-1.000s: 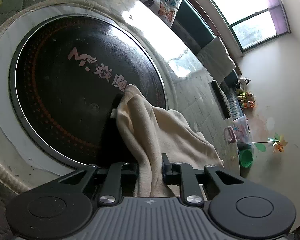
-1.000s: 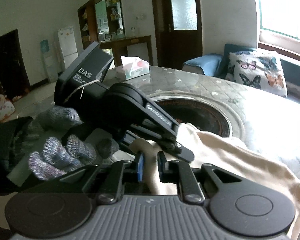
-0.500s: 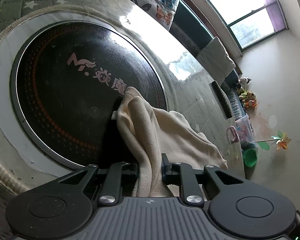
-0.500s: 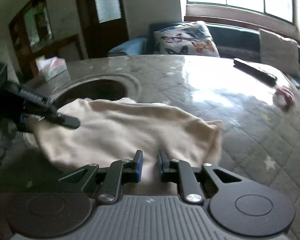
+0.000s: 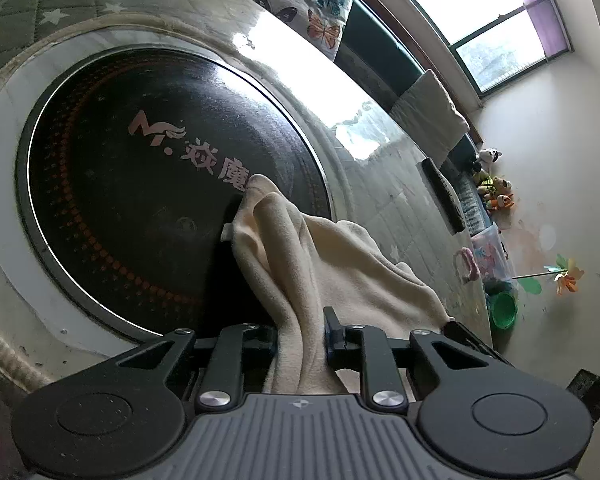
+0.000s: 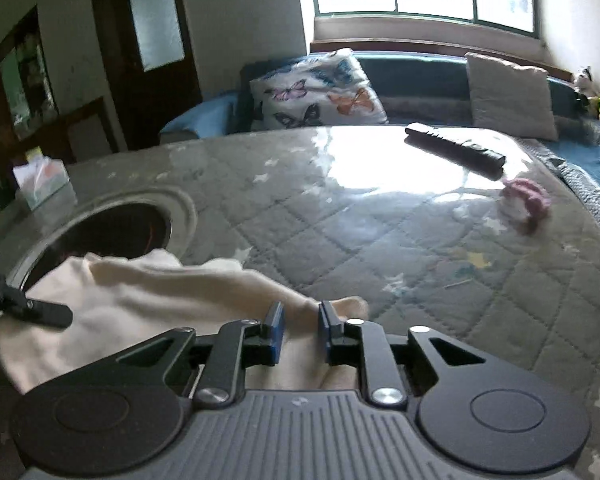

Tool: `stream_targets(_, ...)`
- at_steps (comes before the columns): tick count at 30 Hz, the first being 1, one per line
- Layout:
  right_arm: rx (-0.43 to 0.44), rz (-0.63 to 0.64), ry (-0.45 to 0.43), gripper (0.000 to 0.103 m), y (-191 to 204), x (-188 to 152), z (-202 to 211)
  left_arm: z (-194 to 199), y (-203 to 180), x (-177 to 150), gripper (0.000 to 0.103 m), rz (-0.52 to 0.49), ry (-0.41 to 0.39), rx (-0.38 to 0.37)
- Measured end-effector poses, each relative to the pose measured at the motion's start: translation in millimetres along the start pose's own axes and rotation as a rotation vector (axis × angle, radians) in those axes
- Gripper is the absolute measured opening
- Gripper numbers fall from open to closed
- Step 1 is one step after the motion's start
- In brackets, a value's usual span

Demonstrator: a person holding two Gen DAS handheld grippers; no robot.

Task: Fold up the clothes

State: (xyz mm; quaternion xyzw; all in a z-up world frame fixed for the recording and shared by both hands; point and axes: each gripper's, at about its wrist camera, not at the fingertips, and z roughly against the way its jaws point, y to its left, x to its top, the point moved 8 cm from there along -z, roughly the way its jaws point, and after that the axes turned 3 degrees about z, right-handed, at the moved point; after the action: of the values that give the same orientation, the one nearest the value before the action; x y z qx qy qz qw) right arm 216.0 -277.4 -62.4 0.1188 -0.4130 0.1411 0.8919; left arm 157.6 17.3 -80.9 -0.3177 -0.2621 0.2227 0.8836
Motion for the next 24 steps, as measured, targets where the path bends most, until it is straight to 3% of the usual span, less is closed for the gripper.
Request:
stream_targets(2, -0.021, -0.015, -0.002, 0.042, -8.0, -1.7, 3.8, -0.9, -1.5, 0.1, 0.028, -0.005, -0.003, -0.001)
stream_targets(4, -0.033, -0.037, 0.004, 0.042, -15.9, -5.1, 6.1, -1.3, -3.9, 0.0, 0.035, -0.007, -0.007, -0.011)
stream_targets(6, -0.021, -0.067, 0.015, 0.042, -20.4, -10.1, 5.9, -1.9, -8.6, -0.9, 0.051, -0.021, -0.010, -0.025)
stream_targets(14, 0.030, -0.121, 0.018, 0.041, -21.5, -21.3, 4.8, -3.9, -23.2, -6.5, 0.064, -0.117, -0.029, -0.007)
stream_targets(21, 0.044, -0.136, 0.018, 0.020, -19.8, -20.8, 2.9, -4.6, -23.1, -7.5, 0.064, -0.130, -0.030, -0.005)
stream_targets(24, 0.050, -0.146, 0.018, 0.018, -19.1, -21.4, 2.5, -4.8, -24.1, -7.7, 0.064, -0.144, -0.029, 0.005)
